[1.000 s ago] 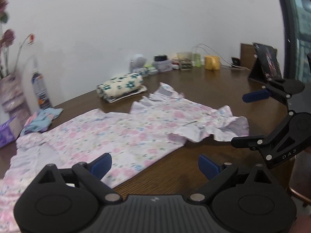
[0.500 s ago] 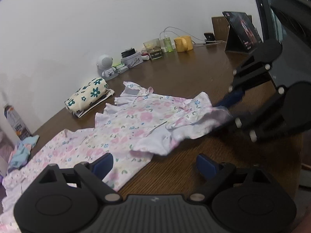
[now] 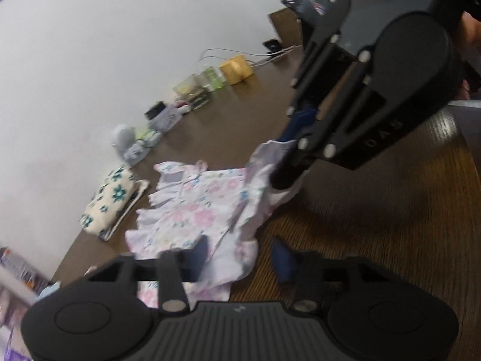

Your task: Fold clothes

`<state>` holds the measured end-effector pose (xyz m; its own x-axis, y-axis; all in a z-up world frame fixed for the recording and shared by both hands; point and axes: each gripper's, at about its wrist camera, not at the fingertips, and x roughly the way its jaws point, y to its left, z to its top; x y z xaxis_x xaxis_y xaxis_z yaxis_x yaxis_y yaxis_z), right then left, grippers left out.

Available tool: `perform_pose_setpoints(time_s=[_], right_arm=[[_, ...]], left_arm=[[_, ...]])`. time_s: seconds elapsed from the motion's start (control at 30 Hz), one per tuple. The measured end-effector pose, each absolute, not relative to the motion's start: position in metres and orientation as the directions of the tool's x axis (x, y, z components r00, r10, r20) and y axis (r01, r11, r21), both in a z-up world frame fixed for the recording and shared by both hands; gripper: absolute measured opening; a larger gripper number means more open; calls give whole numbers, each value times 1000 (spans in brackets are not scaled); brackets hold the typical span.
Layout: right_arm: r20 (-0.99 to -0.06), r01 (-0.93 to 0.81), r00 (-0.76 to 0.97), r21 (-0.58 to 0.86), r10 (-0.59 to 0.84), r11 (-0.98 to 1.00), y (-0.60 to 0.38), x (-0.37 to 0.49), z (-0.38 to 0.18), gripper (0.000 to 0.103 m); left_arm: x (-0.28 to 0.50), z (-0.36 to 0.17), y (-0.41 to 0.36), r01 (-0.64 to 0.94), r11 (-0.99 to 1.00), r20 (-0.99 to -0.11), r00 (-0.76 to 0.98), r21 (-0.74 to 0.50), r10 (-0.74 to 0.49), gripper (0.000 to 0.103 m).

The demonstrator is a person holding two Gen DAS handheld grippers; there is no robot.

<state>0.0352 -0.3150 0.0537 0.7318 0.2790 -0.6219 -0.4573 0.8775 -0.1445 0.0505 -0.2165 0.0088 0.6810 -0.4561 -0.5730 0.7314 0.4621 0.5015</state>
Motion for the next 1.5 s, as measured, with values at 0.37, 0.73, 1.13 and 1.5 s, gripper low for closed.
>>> perform_pose_setpoints(time_s=[0.37,0.73,1.13,1.5], right_arm=[[-583,-471,753,-155,305,868,-329,31,62,48],[-575,-530,759,-274,305,802,-315,38,53,57],[-636,-457,678,26,368,889,-352,122,56,21],[-678,-381,662,62,319,922,-361,137,32,32]], left_arm=[[107,38,-207,759,617,-622,589,207,-516,8],[140,39,-201,718,688,-634,582,107,-509,11],[121,54,-166,610,783,-533,706,124,-466,44],[106,53,-157,618,781,-529,695,92,-487,27]])
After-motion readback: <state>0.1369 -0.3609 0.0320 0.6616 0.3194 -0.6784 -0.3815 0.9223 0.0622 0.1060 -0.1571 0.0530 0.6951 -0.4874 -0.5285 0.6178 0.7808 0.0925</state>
